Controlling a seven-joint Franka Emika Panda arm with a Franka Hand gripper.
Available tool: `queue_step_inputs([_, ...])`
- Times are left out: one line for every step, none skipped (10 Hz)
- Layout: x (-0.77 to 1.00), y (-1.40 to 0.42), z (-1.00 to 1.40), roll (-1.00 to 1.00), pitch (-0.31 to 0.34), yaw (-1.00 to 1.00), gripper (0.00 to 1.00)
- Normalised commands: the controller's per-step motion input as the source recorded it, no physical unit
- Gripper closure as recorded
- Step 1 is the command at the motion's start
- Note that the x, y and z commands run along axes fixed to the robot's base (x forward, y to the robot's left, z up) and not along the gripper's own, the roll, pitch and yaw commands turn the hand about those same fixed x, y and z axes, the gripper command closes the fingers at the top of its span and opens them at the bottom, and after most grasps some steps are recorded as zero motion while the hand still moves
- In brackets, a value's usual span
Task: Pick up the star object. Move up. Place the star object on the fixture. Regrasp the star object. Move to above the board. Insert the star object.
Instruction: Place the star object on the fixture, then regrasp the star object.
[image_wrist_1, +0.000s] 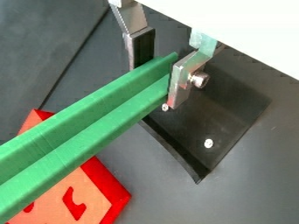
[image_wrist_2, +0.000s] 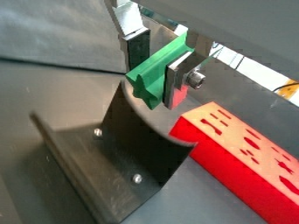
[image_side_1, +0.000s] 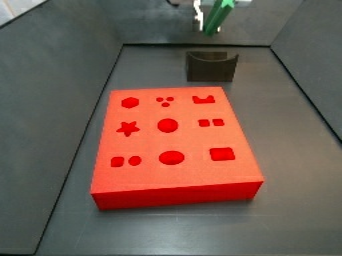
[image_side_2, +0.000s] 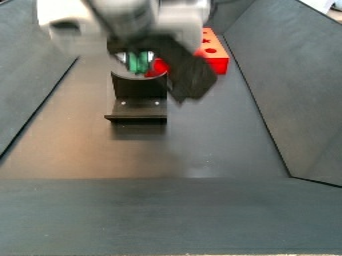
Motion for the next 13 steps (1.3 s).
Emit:
queue_step_inputs([0.15,0.10,-1.00,-0.91,0.044,-0.20,1.00])
queue_step_inputs([0.16,0.11,-1.00,-0.70,0.020,-0.17,1.00])
queue_step_inputs([0.17,0.11,-1.00,-0.54,0.011,-0.15,1.00])
queue_step_inputs([0.18,0.12,-1.00,-0.38,0.008,-0.13,1.00])
queue_step_inputs([0.19,0.11,-1.00,-0.26,0.003,-0.11,1.00])
queue_step_inputs([0.15,0.10,-0.80,-0.20,-0.004,-0.10,1.00])
queue_step_inputs([0.13,0.08,-0.61,-0.18,-0.009,-0.09,1.00])
queue_step_inputs([0.11,0.07,-0.44,-0.16,-0.013,-0.08,1.00])
queue_step_inputs([0.09,0.06,-0.42,-0.12,-0.017,-0.07,1.00])
queue_step_inputs([0.00,0.00,0.00,0.00,0.000,0.00,0.00])
queue_step_inputs([0.00,0.00,1.00,0.04,0.037,0.06,0.00])
queue_step_inputs([-0.01,0.00,1.00,0.05,0.040,0.06,0.00])
queue_step_inputs([-0.02,0.00,1.00,0.06,0.049,0.06,0.00])
